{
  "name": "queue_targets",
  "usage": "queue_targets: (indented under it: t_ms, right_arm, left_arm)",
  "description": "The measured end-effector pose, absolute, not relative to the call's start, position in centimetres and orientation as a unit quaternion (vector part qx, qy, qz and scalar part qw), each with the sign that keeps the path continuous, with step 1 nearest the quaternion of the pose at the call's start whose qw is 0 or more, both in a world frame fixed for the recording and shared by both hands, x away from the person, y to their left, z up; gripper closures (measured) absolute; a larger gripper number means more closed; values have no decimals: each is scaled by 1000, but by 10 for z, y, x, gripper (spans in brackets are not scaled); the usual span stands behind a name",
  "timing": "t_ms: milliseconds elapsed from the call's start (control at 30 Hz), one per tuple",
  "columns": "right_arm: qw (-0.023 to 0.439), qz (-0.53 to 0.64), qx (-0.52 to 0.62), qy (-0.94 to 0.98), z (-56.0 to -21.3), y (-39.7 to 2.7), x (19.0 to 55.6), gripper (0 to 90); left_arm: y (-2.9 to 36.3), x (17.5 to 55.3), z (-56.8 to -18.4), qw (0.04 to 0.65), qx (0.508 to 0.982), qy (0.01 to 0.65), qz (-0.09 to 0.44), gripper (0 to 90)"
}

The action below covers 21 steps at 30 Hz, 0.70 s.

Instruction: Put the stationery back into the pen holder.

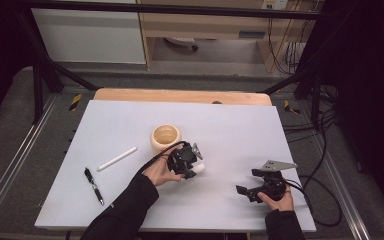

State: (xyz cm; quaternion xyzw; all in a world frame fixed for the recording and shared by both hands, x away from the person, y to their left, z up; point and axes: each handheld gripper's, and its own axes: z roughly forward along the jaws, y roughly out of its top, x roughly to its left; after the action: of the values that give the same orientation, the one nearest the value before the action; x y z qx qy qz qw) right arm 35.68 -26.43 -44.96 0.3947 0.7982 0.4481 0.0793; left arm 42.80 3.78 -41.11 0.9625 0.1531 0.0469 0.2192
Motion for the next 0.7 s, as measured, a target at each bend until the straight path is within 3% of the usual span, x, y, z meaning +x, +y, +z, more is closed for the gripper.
queue_targets:
  t_ms: [700]
  right_arm:
    - [79,448,395,798,-450,-264,357,8]
  left_arm:
    - [46,424,-394,245,953,162,70,695]
